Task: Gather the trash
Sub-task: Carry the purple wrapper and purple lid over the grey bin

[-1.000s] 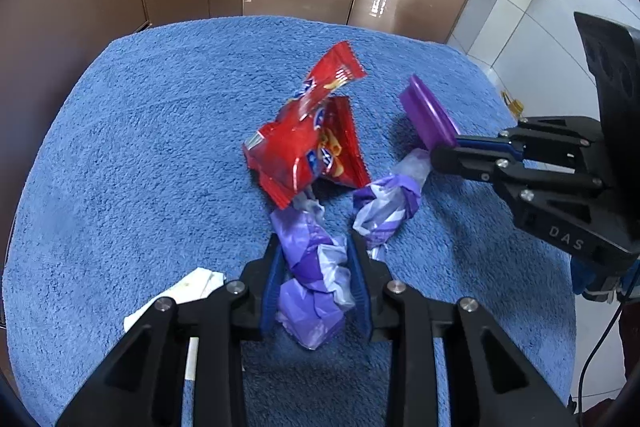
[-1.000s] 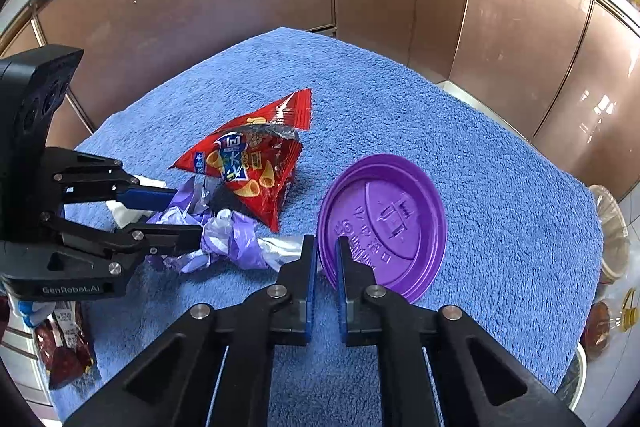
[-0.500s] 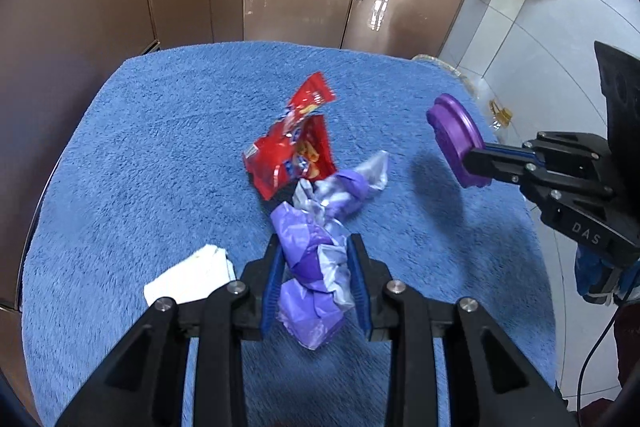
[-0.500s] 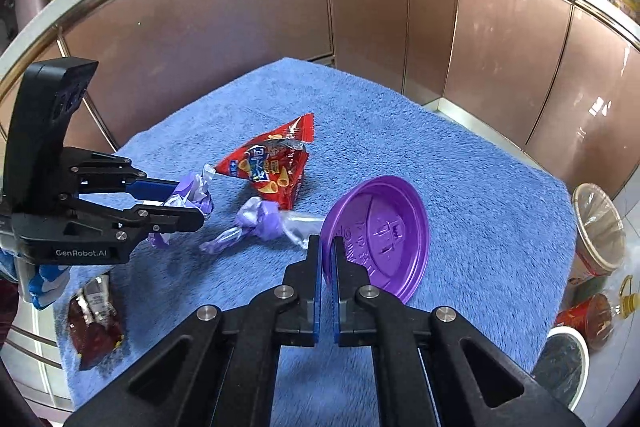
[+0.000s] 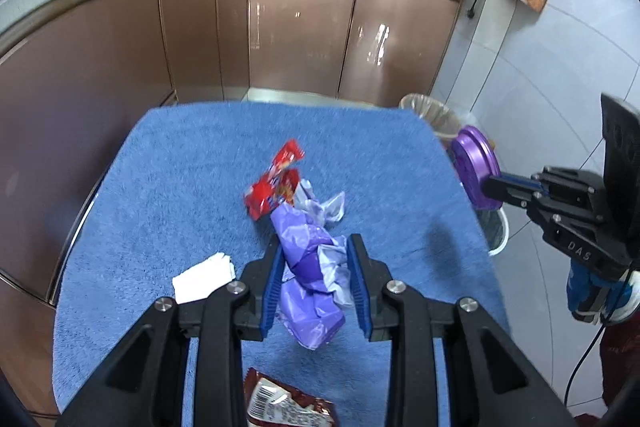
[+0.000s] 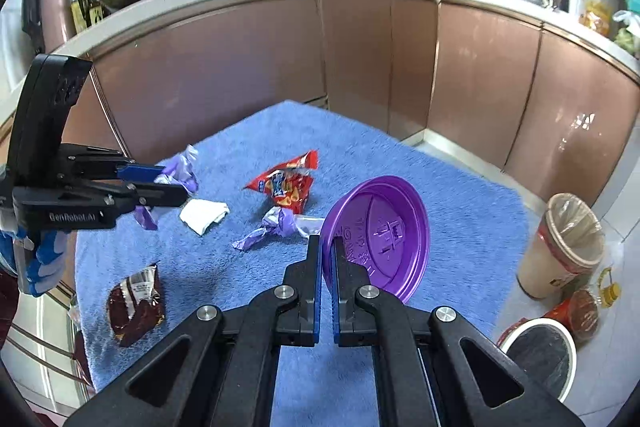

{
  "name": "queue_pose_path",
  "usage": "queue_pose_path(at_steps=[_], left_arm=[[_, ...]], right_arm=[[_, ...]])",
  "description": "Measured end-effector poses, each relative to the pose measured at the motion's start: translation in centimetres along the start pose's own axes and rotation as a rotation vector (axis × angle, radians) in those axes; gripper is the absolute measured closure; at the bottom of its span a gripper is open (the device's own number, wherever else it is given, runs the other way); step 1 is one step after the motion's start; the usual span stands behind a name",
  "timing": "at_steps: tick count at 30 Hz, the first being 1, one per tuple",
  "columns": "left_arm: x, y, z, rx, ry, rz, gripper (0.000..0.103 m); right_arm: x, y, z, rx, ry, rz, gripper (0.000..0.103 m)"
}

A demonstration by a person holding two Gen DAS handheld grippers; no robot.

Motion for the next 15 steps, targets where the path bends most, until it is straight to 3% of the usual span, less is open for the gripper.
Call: queue_pose_path(at_steps=[7, 15], left_arm=[[-1.7, 0.8, 4.7, 0.052, -0.028, 0.032, 0.073], [1.6, 1.9, 13.1, 0.127, -0.116, -0.004, 0.073]], right_arm=[[-4.8, -1.9, 3.0, 0.057, -0.059, 0.053, 0.099], [-8.4, -6.3, 9.8, 0.172, -0.151, 0.057, 0.099]])
Point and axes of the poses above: each gripper's, at about its wrist camera, not at the fingertips, and x roughly the way its jaws point, z to its right, y to its top, the point moved 2 cm from there along x, roughly the way its jaws point, and after that the axes turned 11 degrees about -x, right-handed, at the moved point
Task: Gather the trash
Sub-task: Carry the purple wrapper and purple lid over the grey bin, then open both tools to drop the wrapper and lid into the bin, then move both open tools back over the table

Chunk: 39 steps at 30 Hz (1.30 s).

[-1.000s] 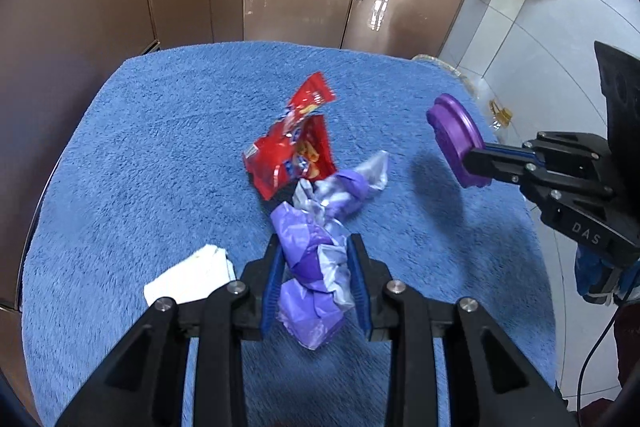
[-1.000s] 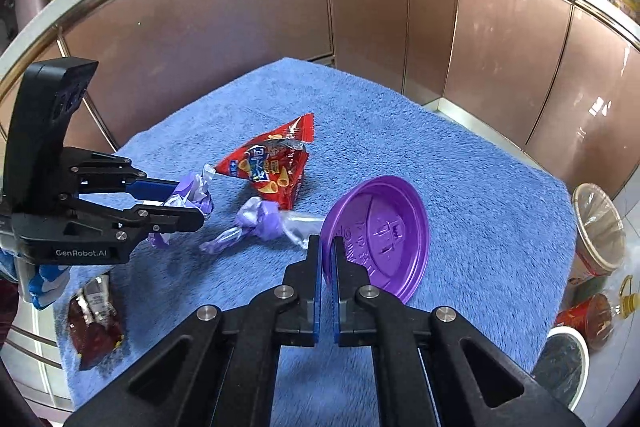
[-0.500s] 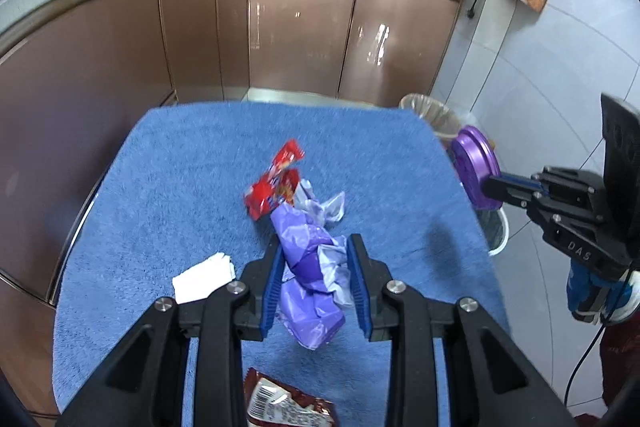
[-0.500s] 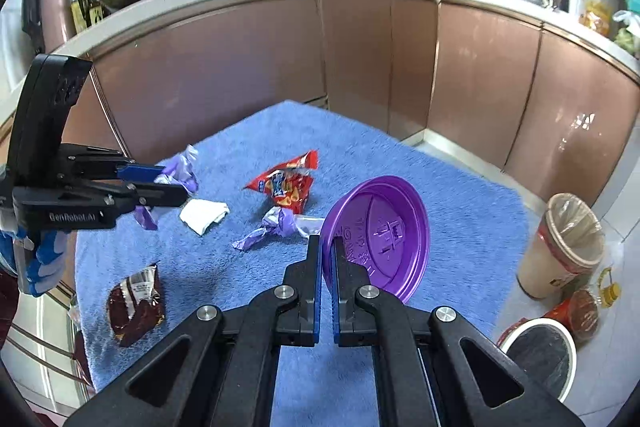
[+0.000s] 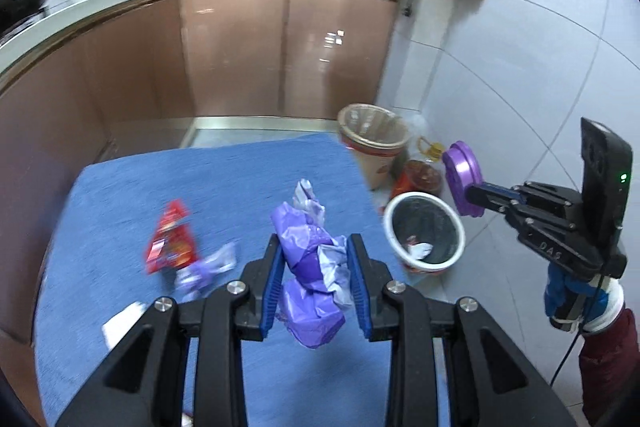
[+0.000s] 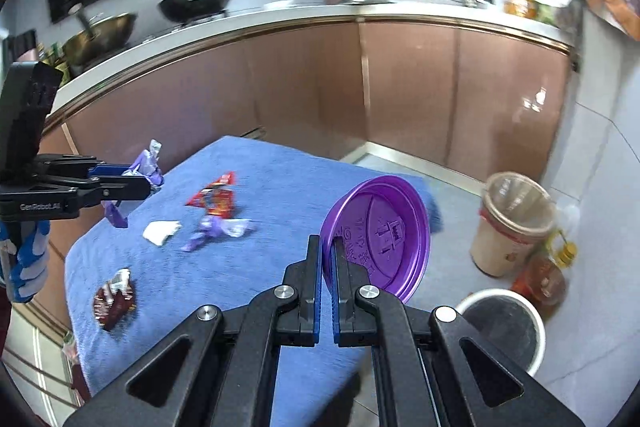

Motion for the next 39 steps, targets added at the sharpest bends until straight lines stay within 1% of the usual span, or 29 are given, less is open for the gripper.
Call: queue_pose_path(at_steps=[6, 7, 9, 13, 17, 19, 23, 29, 32, 34, 35, 37, 39], left_arm=[[6.8, 1.2, 7.4, 0.06, -0.083, -0.082, 0.073], [8.5, 1.5, 8.9, 0.071, -0.098, -0.105, 0.073], [10.8, 1.7, 10.8, 0.083, -0.114, -0.133, 0.073], [16.8, 2.1, 14.9, 0.097, -0.148, -0.205, 0.073], [22.3, 2.3, 17.9, 0.089, -0.165, -0.269, 0.073], [24.6, 2.2, 19.0, 0.082, -0.172, -0.291, 0.073], [29.1, 1.9, 20.9, 0.069, -0.176, -0.326, 0.072], [34.0, 1.7, 22.6, 0.055, -0.155, -0.345, 0.072], [35.4, 1.6, 22.8, 0.049, -0.15, -0.353, 0.071], [36.0, 1.6, 22.9, 0.034, -0.158, -0.36, 0.068], [36.3, 1.6, 22.9, 0.028, -0.161, -0.361, 0.066], [36.4, 1.7, 22.8, 0.015, -0.165, -0.36, 0.063], [36.0, 1.7, 22.6, 0.009, -0.175, -0.357, 0.063]], right_arm=[[0.5, -4.0, 6.8, 0.123, -0.068, -0.037, 0.099], [0.8, -4.7, 8.0, 0.144, -0.075, -0.046, 0.099], [1.7, -6.3, 10.3, 0.185, -0.092, -0.067, 0.099], [3.9, -9.3, 14.4, 0.26, -0.107, -0.111, 0.099], [6.5, -12.4, 18.0, 0.335, -0.112, -0.154, 0.099], [7.6, -13.7, 19.5, 0.362, -0.116, -0.172, 0.099], [10.0, -16.3, 22.1, 0.415, -0.114, -0.207, 0.095], [12.7, -18.9, 24.2, 0.45, -0.12, -0.256, 0.095], [13.4, -20.0, 24.7, 0.468, -0.133, -0.276, 0.094], [13.6, -20.6, 25.2, 0.477, -0.14, -0.281, 0.093], [13.6, -20.8, 25.2, 0.48, -0.144, -0.284, 0.091], [13.6, -21.2, 25.3, 0.478, -0.16, -0.294, 0.087], [13.2, -21.3, 25.1, 0.479, -0.166, -0.298, 0.085]])
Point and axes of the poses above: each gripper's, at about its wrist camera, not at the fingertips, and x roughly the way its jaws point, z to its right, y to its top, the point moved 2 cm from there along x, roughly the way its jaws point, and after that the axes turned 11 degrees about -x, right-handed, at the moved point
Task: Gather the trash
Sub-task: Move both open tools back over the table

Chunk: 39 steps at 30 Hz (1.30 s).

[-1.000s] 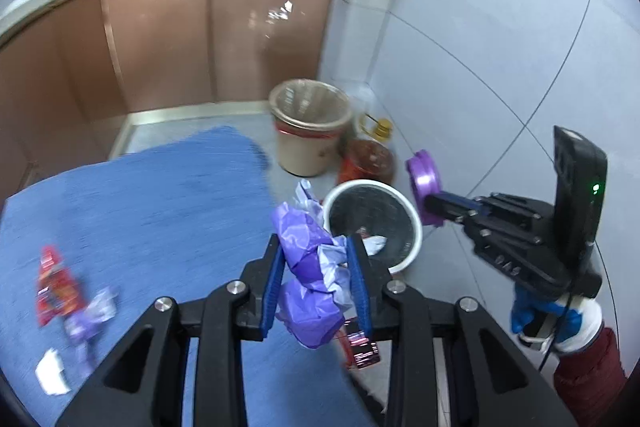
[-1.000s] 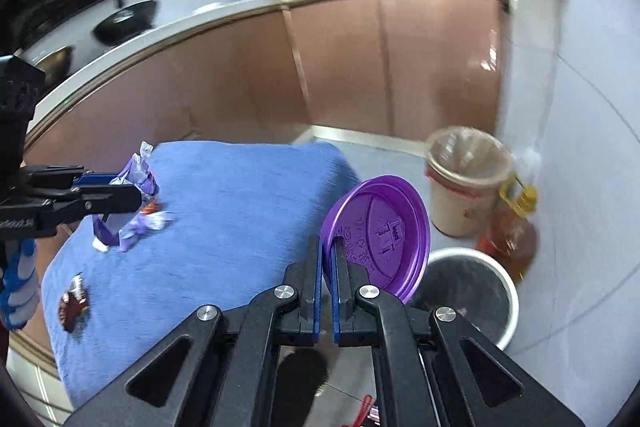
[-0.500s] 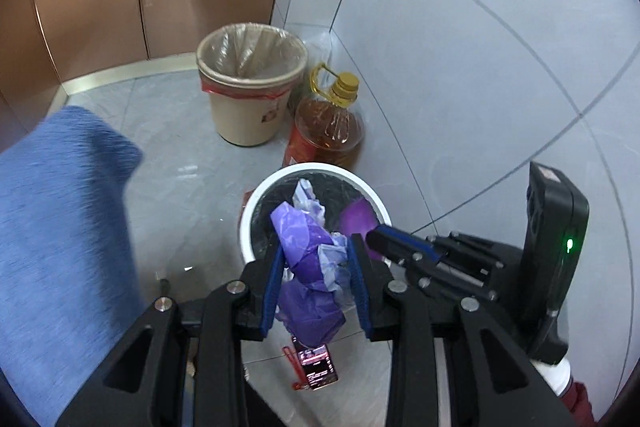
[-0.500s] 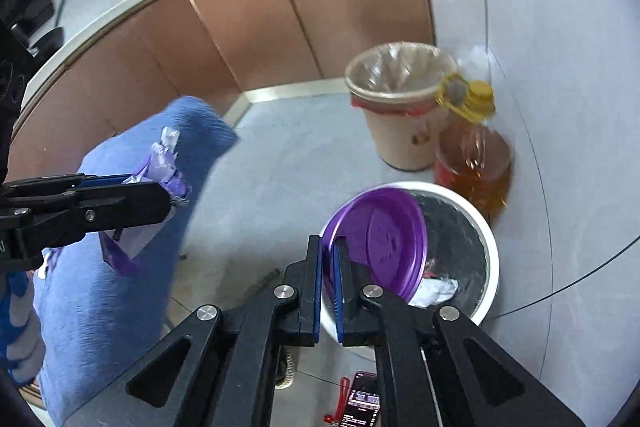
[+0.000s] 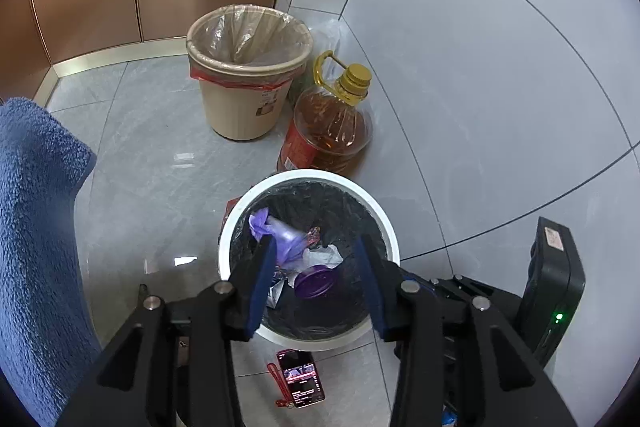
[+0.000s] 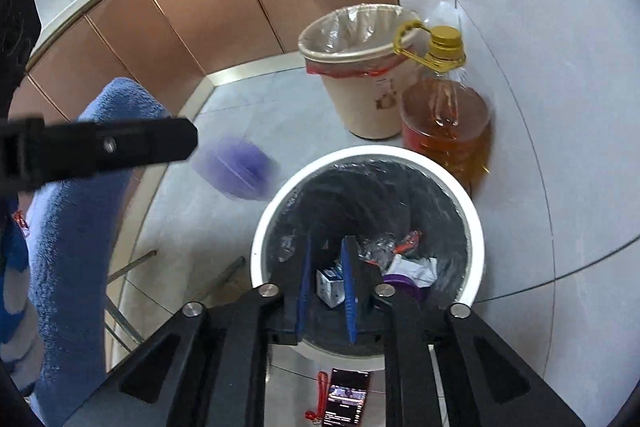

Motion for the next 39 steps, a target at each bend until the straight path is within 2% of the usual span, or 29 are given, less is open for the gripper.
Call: queue_pose_path(at_steps=[5, 12, 20, 27, 31, 39], left_arm=[[-1.2, -0.5, -0.3, -0.018, -0.019, 0.013, 0.063], [-6.2, -2.3, -0.7, -0.026, -0.024, 0.093, 0.063], [-14.9, -5.6, -0.9, -0.013, -0.015, 0.27, 0.063], [-20.9, -8.8, -2.0, -0.007, 0.016, 0.328, 0.063], [-23.9, -11.1, -2.9, 0.006, 0.059, 0.37, 0.063], [-29.2, -15.0, -5.8, -0.009, 0.08, 0.426, 0.062]], right_arm=[[-1.0, -0.1, -0.6, 0.004, -0.008, 0.011, 0.079], [-3.8, 0.6, -3.0, -0.021, -0.015, 0.059, 0.072], [-9.1, 1.5, -6.8, -0.056, -0.028, 0.146, 0.071], [-13.7, 1.7, -10.7, -0.099, -0.03, 0.223, 0.07], [-16.0, 1.6, -12.7, -0.12, -0.027, 0.257, 0.069], [-19.6, 0.7, -16.3, -0.155, -0.014, 0.303, 0.068]])
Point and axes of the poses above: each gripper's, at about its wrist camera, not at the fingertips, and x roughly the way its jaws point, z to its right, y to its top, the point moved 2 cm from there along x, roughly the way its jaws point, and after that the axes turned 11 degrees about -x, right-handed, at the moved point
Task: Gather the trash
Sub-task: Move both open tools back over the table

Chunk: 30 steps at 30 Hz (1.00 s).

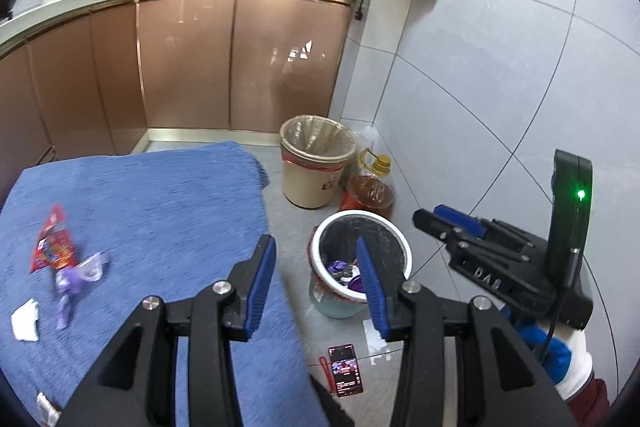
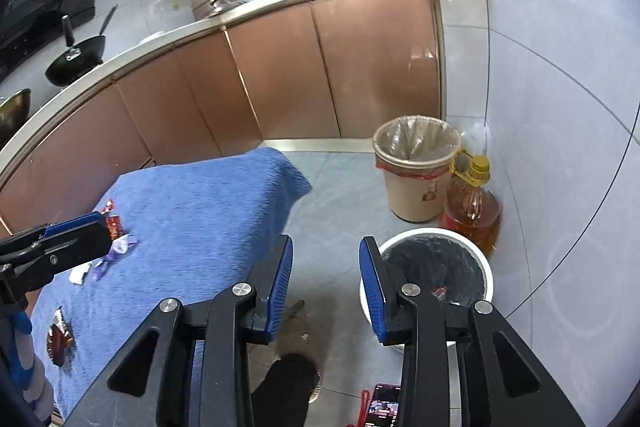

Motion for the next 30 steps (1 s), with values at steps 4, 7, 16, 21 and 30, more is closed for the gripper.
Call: queue_pose_path(at_steps=[4, 7, 16, 21, 30], left_arm=[[-3.5, -0.7, -2.1, -0.008, 0.014, 0.034, 0.062], [-6.0, -1.1, -3.2, -0.013, 0.029, 0.069, 0.062], [-13.5, -1.4, -6.0, -0.045, 0.069, 0.206, 0.052], [-16.9, -2.1, -7.8, -0.088, 0.08, 0.254, 0.052], [-22.3, -4.4, -11.5, -0.144, 0.147, 0.336, 0.052]], right_arm=[[-1.5, 0.4, -2.0, -0.023, 0.011, 0.022, 0.068], [-3.0, 1.0, -3.4, -0.039, 0.02, 0.045, 0.068], [-8.1, 2.9, -7.4, -0.086, 0.039, 0.14, 0.058], [-10.8, 3.8, -9.4, -0.113, 0.061, 0.192, 0.055], [-13.8, 4.0, -12.6, -0.149, 0.113, 0.259, 0.053]])
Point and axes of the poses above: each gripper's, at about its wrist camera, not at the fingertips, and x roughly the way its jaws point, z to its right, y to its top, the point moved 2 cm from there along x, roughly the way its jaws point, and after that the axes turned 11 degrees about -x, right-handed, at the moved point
